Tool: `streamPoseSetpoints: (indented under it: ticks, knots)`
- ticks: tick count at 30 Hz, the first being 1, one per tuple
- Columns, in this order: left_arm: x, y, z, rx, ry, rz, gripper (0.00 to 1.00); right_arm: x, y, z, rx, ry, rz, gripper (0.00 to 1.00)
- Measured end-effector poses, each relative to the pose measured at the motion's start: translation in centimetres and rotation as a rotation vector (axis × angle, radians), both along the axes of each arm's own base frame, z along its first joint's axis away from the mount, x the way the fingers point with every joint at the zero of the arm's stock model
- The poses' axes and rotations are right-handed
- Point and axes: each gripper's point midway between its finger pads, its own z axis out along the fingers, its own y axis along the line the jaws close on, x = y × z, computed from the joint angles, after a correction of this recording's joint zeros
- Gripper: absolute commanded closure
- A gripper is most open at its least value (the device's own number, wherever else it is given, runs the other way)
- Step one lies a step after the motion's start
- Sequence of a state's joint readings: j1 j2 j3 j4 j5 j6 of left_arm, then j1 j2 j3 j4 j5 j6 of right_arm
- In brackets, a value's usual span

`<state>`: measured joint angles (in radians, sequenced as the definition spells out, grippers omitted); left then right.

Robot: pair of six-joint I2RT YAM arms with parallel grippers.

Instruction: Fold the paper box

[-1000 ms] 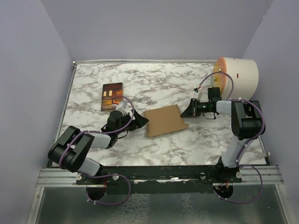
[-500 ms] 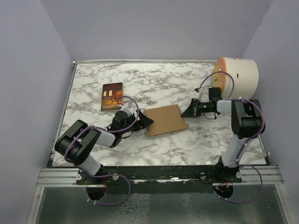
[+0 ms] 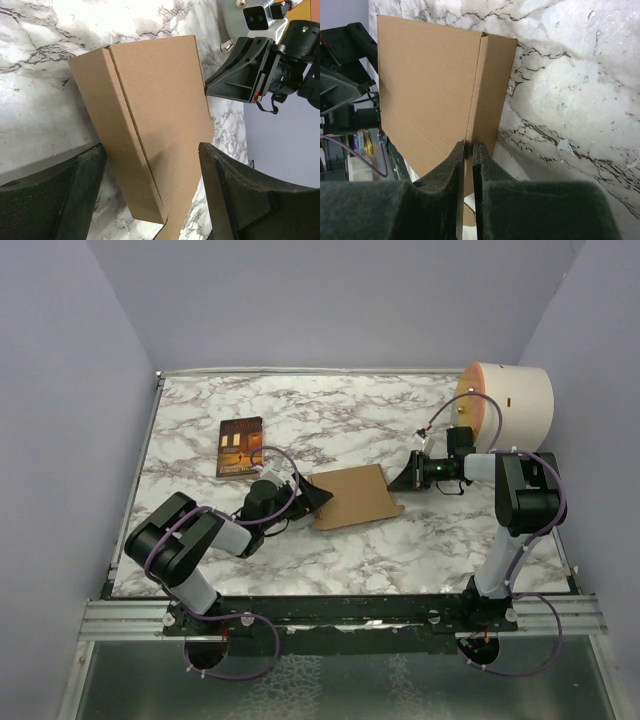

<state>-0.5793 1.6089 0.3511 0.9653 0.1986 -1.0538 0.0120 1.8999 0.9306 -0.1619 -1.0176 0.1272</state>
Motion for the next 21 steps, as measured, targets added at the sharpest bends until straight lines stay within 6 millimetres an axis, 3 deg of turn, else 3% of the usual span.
streamPoseSetpoints:
  ticks: [5, 11, 14, 21]
  knots:
    - [0.22, -0.24, 0.04, -0.027, 0.013, 0.024, 0.33, 0.02, -0.06, -0.02, 0.001, 0.003, -0.002, 0.91]
    - [0.39, -0.54, 0.55, -0.06, 0.017, 0.044, 0.49, 0.04, -0.18, -0.03, 0.009, 0.006, -0.003, 0.85]
    - [0.44, -0.62, 0.69, -0.068, 0.017, 0.05, 0.52, 0.08, -0.3, -0.04, 0.009, 0.0, 0.0, 0.81]
    - [0.51, -0.61, 0.75, -0.081, 0.031, 0.062, 0.72, 0.17, -0.5, -0.17, -0.003, -0.036, 0.018, 0.67]
